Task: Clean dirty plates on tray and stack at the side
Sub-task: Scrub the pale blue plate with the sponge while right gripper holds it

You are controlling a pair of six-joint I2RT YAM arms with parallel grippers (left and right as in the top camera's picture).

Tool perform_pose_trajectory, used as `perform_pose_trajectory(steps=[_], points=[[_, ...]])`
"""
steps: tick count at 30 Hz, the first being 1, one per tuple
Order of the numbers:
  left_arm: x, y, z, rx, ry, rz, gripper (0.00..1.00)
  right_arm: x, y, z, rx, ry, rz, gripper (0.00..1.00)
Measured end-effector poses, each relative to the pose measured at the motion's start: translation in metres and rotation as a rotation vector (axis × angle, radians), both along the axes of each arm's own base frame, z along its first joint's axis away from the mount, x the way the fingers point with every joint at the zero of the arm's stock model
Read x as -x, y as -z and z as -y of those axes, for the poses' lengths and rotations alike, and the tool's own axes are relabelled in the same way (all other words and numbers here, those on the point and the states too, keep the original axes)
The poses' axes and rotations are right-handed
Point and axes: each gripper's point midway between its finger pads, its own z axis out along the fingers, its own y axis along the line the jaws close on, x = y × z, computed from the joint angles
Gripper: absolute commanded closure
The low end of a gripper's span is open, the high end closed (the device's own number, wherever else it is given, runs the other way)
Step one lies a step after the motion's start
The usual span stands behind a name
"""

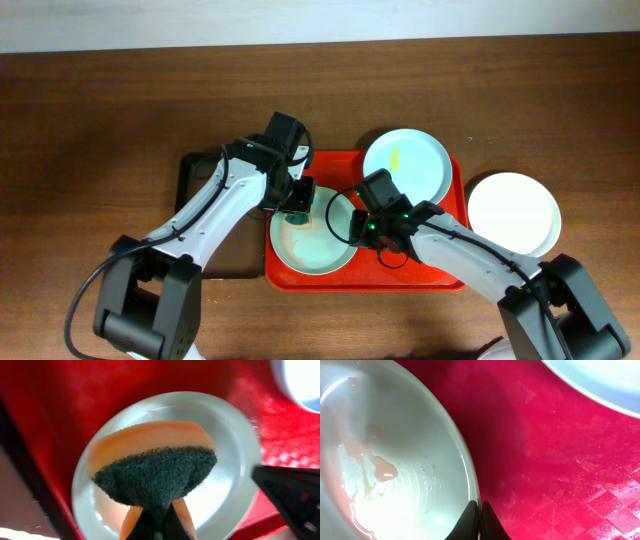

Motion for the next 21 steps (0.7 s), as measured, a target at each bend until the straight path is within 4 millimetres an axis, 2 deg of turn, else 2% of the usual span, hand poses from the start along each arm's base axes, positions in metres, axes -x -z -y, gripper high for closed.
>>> perform_pose_trajectory(steps=[3, 8, 12, 14, 19, 21], points=[[-0.001, 0.008, -0.006, -0.040, -0.007, 0.001, 1.00, 0.000, 0.000, 0.000, 0.000, 0.000, 0.000, 0.96], [0.006, 0.051, -0.017, -0.121, -0.010, -0.079, 1.00, 0.000, 0.000, 0.000, 0.000, 0.000, 0.000, 0.96], [0.008, 0.059, -0.017, -0.124, -0.009, -0.101, 1.00, 0.000, 0.000, 0.000, 0.000, 0.000, 0.000, 0.96], [0.010, 0.059, -0.012, -0.097, -0.005, -0.113, 1.00, 0.000, 0.000, 0.000, 0.000, 0.000, 0.000, 0.96], [0.021, 0.056, 0.021, 0.084, 0.041, -0.182, 1.00, 0.000, 0.000, 0.000, 0.001, -0.001, -0.001, 0.96], [0.027, 0.055, 0.028, 0.127, 0.067, -0.208, 1.00, 0.000, 0.000, 0.000, 0.001, 0.000, -0.001, 0.96]])
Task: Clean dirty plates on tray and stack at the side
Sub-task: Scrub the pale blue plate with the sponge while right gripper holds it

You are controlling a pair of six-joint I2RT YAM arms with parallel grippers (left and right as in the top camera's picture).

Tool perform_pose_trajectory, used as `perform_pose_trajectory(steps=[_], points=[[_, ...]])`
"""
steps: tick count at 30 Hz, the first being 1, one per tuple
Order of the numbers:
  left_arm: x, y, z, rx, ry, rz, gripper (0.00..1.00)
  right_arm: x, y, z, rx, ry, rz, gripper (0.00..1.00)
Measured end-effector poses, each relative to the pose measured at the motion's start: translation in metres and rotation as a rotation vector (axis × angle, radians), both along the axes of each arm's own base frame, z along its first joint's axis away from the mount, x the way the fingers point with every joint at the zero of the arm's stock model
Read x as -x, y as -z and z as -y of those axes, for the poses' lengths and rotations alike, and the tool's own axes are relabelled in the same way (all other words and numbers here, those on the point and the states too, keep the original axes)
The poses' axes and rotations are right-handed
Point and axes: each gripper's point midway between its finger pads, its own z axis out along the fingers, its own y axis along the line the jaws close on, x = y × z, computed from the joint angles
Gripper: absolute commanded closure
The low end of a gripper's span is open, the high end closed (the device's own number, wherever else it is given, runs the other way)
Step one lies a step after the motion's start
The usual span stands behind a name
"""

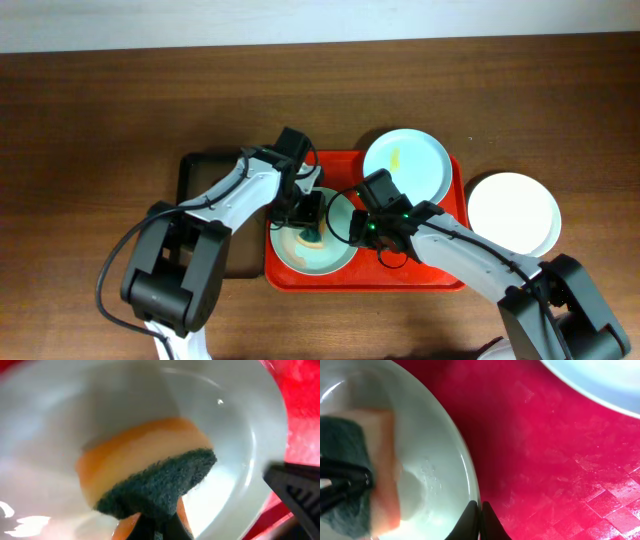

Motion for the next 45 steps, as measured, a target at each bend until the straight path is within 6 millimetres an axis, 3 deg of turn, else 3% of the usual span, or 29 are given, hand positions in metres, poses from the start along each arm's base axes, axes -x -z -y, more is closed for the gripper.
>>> perform_pose_trajectory(steps=[2, 4, 9, 14, 18, 25, 30, 32, 34, 39, 45], points=[[0.006, -0.003, -0.001, 0.012, 0.007, -0.033, 1.00, 0.000, 0.000, 0.000, 0.000, 0.000, 0.000, 0.96], [-0.001, -0.014, -0.008, 0.002, -0.009, -0.028, 1.00, 0.000, 0.000, 0.000, -0.001, 0.000, 0.000, 0.96], [-0.029, -0.068, -0.028, -0.082, -0.034, 0.206, 1.00, 0.000, 0.000, 0.000, -0.001, 0.000, 0.000, 0.96], [-0.032, -0.052, -0.033, -0.171, -0.020, 0.226, 1.00, 0.000, 0.000, -0.001, -0.004, -0.002, -0.001, 0.96], [-0.027, -0.018, -0.046, -0.260, -0.023, 0.163, 1.00, 0.000, 0.000, -0.002, 0.000, -0.035, 0.007, 0.96], [-0.024, 0.002, -0.043, -0.271, -0.024, 0.117, 1.00, 0.000, 0.000, -0.002, 0.006, -0.059, 0.015, 0.96], [-0.003, -0.004, -0.007, -0.086, 0.024, 0.025, 1.00, 0.000, 0.000, -0.001, 0.007, -0.059, 0.015, 0.96], [-0.001, -0.006, -0.003, -0.061, 0.028, 0.014, 1.00, 0.000, 0.000, -0.001, 0.007, -0.059, 0.015, 0.96], [-0.002, -0.018, -0.003, -0.048, 0.027, 0.043, 1.00, 0.000, 0.000, -0.002, 0.007, -0.059, 0.015, 0.96], [-0.016, -0.070, -0.015, -0.073, 0.008, 0.224, 1.00, 0.001, 0.000, -0.002, 0.005, -0.063, 0.014, 0.96], [-0.023, -0.061, -0.030, -0.159, -0.005, 0.269, 1.00, 0.001, 0.000, -0.002, 0.005, -0.063, 0.014, 0.96]])
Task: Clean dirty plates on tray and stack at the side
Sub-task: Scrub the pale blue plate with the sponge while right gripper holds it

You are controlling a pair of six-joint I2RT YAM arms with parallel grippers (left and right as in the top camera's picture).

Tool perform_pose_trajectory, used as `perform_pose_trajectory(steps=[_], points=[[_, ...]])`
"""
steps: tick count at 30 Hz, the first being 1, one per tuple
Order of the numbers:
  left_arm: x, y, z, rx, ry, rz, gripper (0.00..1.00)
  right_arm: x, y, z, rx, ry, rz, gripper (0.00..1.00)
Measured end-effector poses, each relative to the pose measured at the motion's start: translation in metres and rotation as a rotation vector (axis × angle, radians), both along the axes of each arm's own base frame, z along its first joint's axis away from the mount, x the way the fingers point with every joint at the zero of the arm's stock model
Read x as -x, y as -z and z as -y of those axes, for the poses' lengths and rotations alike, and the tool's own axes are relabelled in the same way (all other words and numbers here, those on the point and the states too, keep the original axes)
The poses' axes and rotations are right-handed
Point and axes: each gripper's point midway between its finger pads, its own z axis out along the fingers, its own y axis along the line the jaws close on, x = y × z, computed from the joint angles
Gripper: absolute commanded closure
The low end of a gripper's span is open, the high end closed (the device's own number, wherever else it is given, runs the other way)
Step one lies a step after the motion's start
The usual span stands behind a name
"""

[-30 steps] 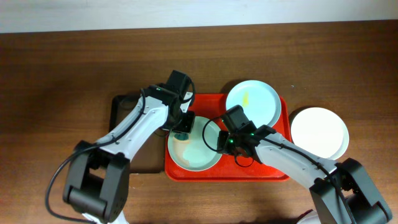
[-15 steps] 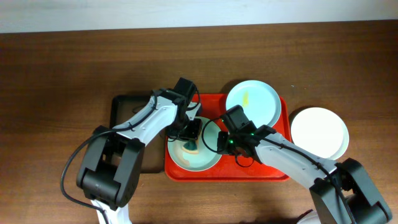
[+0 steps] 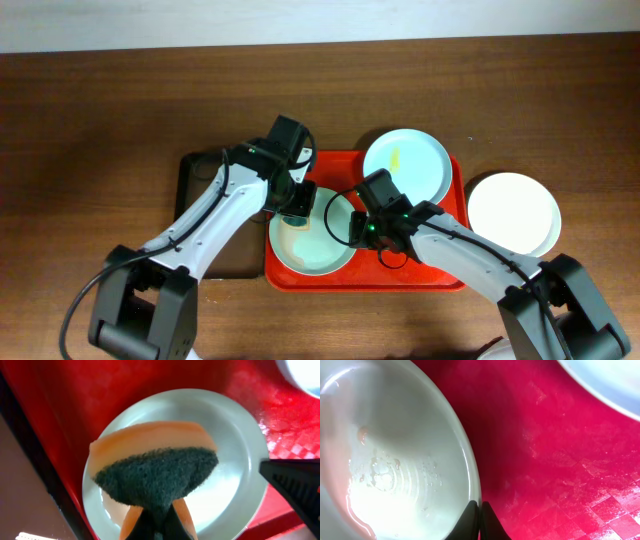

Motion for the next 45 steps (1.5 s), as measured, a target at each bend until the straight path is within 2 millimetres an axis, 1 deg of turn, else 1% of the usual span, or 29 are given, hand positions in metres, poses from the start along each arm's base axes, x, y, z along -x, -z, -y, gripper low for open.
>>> perform_pose_trajectory(steps=[4, 8, 14, 18, 22, 27, 28, 30, 32, 33, 34, 35, 38, 41, 43, 45], points=[[0.004, 0.016, -0.004, -0.008, -0.006, 0.001, 1.00, 0.000, 0.000, 0.000, 0.000, 0.000, 0.000, 0.96], [0.001, 0.027, -0.002, -0.007, -0.013, 0.000, 1.00, 0.000, 0.000, 0.000, 0.000, 0.000, 0.000, 0.96], [0.004, 0.063, -0.004, -0.041, -0.031, -0.077, 1.00, 0.000, 0.000, 0.000, 0.000, 0.000, 0.000, 0.96], [0.006, 0.066, -0.002, -0.032, -0.029, -0.092, 1.00, 0.000, 0.000, 0.000, 0.000, 0.000, 0.000, 0.96], [0.008, 0.067, 0.006, 0.032, -0.029, -0.132, 1.00, 0.000, 0.000, 0.000, 0.002, 0.000, -0.001, 0.96], [0.024, 0.062, 0.023, 0.129, -0.005, -0.209, 1.00, 0.000, 0.000, 0.000, 0.001, 0.000, -0.001, 0.96], [0.026, 0.057, 0.024, 0.138, -0.002, -0.210, 1.00, 0.000, 0.000, 0.000, 0.001, 0.000, -0.001, 0.96], [0.023, 0.042, 0.025, 0.154, 0.002, -0.171, 1.00, 0.000, 0.000, 0.000, 0.000, 0.000, 0.000, 0.96], [0.016, 0.007, 0.023, 0.166, 0.007, -0.063, 1.00, 0.000, 0.000, 0.000, 0.000, 0.000, -0.001, 0.96], [0.013, -0.006, 0.020, 0.159, 0.001, -0.021, 1.00, 0.000, 0.000, 0.000, 0.000, 0.000, 0.000, 0.96], [0.011, -0.013, 0.015, 0.141, -0.015, 0.010, 1.00, 0.000, 0.000, 0.000, 0.000, 0.000, 0.000, 0.96], [0.009, -0.014, 0.010, 0.114, -0.033, 0.026, 1.00, 0.000, 0.000, 0.000, 0.000, 0.000, 0.000, 0.96], [0.003, -0.007, -0.002, 0.054, -0.074, 0.052, 1.00, 0.000, 0.000, 0.000, 0.000, -0.001, 0.000, 0.96], [0.001, 0.009, -0.009, 0.023, -0.095, 0.074, 1.00, 0.000, 0.000, 0.000, 0.000, 0.000, 0.000, 0.96], [0.000, 0.025, -0.010, 0.011, -0.109, 0.068, 1.00, 0.000, 0.000, 0.000, 0.000, 0.000, 0.000, 0.96], [0.006, 0.049, -0.014, -0.015, -0.126, 0.021, 1.00, 0.000, 0.000, 0.000, 0.000, 0.000, 0.000, 0.96]])
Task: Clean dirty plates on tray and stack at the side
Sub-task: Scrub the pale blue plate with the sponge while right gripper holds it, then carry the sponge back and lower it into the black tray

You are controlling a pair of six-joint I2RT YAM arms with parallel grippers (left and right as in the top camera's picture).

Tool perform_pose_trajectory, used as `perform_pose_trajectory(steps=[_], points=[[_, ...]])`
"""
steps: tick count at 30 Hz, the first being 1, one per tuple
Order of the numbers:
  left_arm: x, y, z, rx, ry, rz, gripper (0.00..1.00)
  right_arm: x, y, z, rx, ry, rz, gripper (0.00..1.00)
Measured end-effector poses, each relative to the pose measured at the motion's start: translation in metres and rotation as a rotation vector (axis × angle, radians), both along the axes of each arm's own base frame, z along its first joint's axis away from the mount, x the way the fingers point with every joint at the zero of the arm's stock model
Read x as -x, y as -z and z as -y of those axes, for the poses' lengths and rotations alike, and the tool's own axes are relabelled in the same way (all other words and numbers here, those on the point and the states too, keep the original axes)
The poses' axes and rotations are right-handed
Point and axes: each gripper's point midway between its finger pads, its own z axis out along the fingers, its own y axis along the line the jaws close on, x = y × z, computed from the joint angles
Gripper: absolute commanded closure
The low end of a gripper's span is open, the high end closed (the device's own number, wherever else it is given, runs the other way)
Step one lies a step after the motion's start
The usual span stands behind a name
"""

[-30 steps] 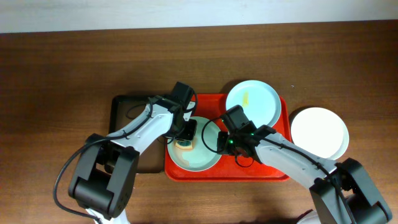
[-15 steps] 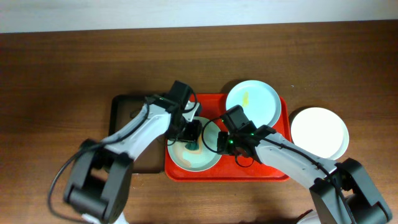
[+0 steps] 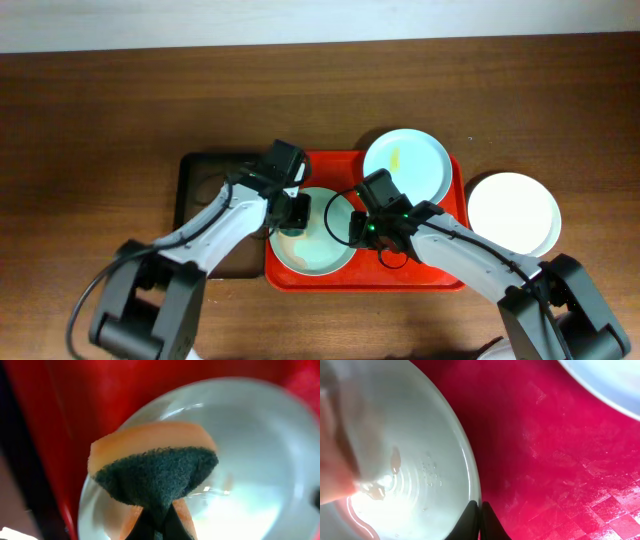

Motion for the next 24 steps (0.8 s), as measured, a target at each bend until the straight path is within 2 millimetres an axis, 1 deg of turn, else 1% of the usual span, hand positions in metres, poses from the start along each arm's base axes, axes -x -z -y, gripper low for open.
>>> perform_pose_trajectory(steps=[2, 5, 6, 7, 8, 10, 12, 13, 14, 16, 17, 18, 19, 20, 22, 24], points=[[0.002, 0.017, -0.001, -0.016, -0.009, -0.036, 1.00, 0.000, 0.000, 0.000, 0.000, 0.000, 0.000, 0.96], [0.003, 0.018, 0.002, 0.003, -0.009, -0.052, 1.00, 0.000, 0.000, 0.000, 0.000, 0.000, 0.000, 0.96], [0.004, 0.017, 0.005, 0.026, -0.006, -0.063, 1.00, 0.000, 0.000, 0.000, 0.001, 0.001, -0.001, 0.96], [0.007, 0.017, 0.014, 0.083, 0.003, -0.093, 1.00, 0.000, 0.000, 0.000, 0.001, 0.000, -0.001, 0.96], [0.012, 0.016, 0.024, 0.144, 0.019, -0.127, 1.00, 0.000, 0.000, 0.000, 0.001, 0.001, -0.001, 0.96], [0.022, 0.012, 0.037, 0.218, 0.041, -0.187, 1.00, 0.000, 0.000, 0.000, 0.001, 0.001, -0.001, 0.96], [0.027, 0.001, 0.042, 0.258, 0.051, -0.230, 1.00, 0.000, 0.000, 0.000, 0.001, 0.000, -0.001, 0.96], [0.024, -0.007, 0.041, 0.263, 0.049, -0.225, 1.00, 0.000, 0.000, 0.000, 0.001, 0.000, -0.001, 0.96], [0.020, -0.017, 0.036, 0.254, 0.037, -0.207, 1.00, 0.000, 0.000, 0.000, 0.000, 0.000, -0.001, 0.96], [0.007, -0.050, 0.013, 0.216, -0.005, -0.108, 1.00, 0.000, 0.000, 0.000, 0.000, 0.001, -0.001, 0.96], [0.001, -0.067, -0.004, 0.172, -0.036, -0.050, 1.00, 0.000, 0.000, 0.000, 0.000, 0.000, -0.001, 0.96], [-0.002, -0.082, -0.026, 0.114, -0.079, 0.006, 1.00, 0.000, 0.000, 0.000, 0.000, 0.000, -0.001, 0.96], [-0.004, -0.090, -0.043, 0.071, -0.115, 0.037, 1.00, 0.000, 0.000, 0.000, 0.000, 0.000, -0.001, 0.96], [-0.002, -0.093, -0.056, 0.033, -0.143, 0.037, 1.00, 0.000, 0.000, 0.000, 0.000, 0.000, -0.001, 0.96], [-0.002, -0.092, -0.091, -0.057, -0.221, 0.034, 1.00, 0.000, 0.000, 0.000, 0.000, 0.000, -0.001, 0.96], [-0.005, -0.090, -0.111, -0.114, -0.265, 0.046, 1.00, 0.000, 0.000, 0.000, 0.000, 0.000, -0.001, 0.96]])
